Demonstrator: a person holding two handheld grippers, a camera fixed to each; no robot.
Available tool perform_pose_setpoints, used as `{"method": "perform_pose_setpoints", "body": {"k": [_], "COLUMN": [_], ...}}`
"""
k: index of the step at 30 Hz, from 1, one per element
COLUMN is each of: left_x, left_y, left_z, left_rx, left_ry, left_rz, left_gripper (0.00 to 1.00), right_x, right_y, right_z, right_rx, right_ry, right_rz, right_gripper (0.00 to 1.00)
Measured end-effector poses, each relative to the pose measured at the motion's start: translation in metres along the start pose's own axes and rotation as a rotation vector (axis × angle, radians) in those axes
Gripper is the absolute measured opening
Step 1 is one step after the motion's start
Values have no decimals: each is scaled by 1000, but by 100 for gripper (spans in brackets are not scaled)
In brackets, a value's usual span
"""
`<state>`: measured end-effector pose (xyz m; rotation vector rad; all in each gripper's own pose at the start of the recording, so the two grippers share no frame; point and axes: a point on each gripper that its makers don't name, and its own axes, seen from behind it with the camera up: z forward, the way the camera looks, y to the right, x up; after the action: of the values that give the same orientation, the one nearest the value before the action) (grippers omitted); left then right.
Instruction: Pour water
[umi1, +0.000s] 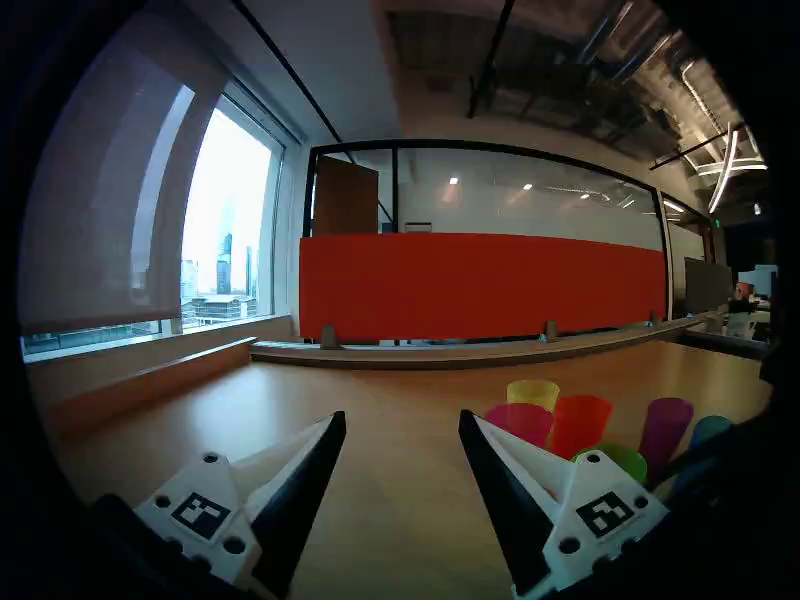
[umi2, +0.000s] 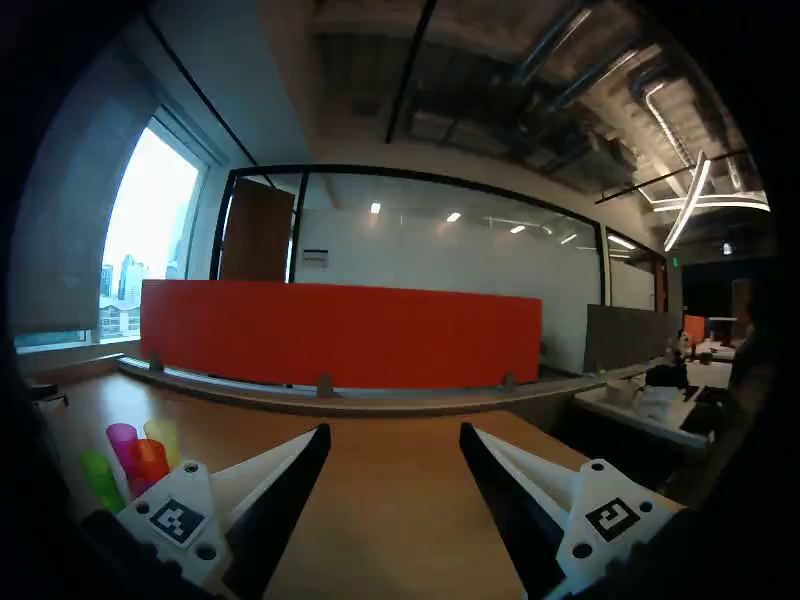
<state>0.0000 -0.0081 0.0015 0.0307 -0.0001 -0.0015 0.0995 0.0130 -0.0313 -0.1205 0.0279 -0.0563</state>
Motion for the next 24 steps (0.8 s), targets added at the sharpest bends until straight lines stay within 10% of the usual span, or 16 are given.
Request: {"method": "perform_pose_setpoints", "body": {"k": [24], "left_x": [0], "left_y": [0], "left_z": [0], "left_rx": [0], "left_ry": [0], "left_rz": [1], "left_gripper": [83], "right_x": [-11], "right_y": [-23], "right_z": [7], "right_rx": [67], "right_ry": [49], "right_rz": [-66], "right_gripper": [100]}}
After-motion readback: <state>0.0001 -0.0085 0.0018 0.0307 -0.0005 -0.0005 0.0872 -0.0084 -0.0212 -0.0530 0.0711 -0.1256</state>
